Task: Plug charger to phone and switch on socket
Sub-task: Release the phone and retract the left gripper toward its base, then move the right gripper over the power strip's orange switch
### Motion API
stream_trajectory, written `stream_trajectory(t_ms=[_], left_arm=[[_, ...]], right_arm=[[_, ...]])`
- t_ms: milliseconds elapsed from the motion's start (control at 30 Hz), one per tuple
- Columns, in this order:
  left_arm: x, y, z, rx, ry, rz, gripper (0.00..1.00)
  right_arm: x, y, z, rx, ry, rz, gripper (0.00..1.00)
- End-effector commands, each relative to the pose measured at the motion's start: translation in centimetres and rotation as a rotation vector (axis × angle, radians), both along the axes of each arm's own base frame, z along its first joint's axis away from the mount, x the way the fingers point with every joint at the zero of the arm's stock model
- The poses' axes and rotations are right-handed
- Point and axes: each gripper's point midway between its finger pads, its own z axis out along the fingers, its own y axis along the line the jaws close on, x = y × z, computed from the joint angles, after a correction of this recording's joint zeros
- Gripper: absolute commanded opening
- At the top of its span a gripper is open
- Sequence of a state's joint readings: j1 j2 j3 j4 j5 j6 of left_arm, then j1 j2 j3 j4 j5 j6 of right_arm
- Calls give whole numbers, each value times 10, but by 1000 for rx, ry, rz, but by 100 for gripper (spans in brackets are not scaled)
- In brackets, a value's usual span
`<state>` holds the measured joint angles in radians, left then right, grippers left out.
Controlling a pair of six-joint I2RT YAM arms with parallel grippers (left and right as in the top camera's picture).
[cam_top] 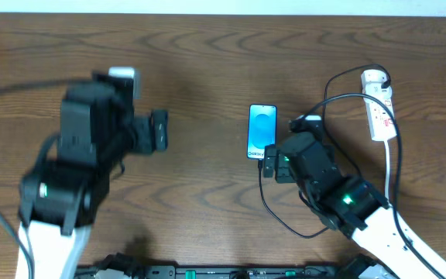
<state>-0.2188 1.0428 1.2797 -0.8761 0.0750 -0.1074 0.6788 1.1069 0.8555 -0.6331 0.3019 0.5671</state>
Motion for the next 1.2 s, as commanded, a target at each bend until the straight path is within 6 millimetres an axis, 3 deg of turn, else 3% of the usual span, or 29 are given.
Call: stream_trajectory(t_ms=[0,67,100,167,300,400,600,767,967,1167], left_arm=[[-17,11,-13,-14,-76,48,92],[-24,14,-21,-16,-115,58,92],[-27,19,-26,-1,-120,77,92],[-28,33,-35,50,-117,137,92],[-38,42,-56,102,-29,162,92],[-47,44,-68,123,38,158,92],[-56,46,-81,144,105,154,92],[-59,47,-77,139,91,155,92],[-66,48,-68,126,46,158,92],[-76,54,-51,100,-35,178,92]], right_arm=[[2,5,-14,-6,43,8,99],[5,8,-20,-14,53,7,99],[7,9,-23,-17,57,7,93],[10,11,-27,-21,62,7,66],[15,15,-31,-19,57,6,27],[19,18,-29,-10,43,5,12],[28,5,-30,-9,30,-71,2],[39,-27,-34,23,65,-199,1],[34,-80,-51,122,231,-364,1],[24,-144,-47,139,318,-575,1]])
